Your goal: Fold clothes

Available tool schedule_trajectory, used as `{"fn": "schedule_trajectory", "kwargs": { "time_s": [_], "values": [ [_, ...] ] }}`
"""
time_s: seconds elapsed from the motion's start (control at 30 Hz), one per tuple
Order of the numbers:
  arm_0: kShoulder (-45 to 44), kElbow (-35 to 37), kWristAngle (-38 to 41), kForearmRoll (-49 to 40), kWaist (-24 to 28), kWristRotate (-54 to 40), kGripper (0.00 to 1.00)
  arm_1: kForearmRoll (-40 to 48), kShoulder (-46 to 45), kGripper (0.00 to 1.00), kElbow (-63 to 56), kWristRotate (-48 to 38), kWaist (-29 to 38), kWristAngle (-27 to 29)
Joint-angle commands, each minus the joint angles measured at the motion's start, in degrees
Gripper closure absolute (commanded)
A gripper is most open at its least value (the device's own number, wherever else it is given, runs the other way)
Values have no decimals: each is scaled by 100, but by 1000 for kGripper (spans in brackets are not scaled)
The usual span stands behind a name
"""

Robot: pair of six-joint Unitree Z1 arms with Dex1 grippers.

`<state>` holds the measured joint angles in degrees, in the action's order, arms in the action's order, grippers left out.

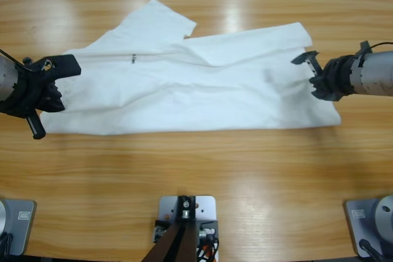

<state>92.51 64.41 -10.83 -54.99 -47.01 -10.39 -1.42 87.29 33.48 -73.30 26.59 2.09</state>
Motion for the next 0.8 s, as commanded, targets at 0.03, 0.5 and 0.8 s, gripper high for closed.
{"fn": "schedule_trajectory", "kwargs": {
  "time_s": [0.03,0.5,0.8],
  "values": [
    [609,-421,-160,85,-69,190,491,37,-221,0,-307,85,66,-113],
    [335,648,946,741,1388,796,456,-118,-666,0,-227,559,66,-174],
    [2145,1873,3395,622,2399,359,540,-679,-719,0,-70,976,-163,-397]
  ]
}}
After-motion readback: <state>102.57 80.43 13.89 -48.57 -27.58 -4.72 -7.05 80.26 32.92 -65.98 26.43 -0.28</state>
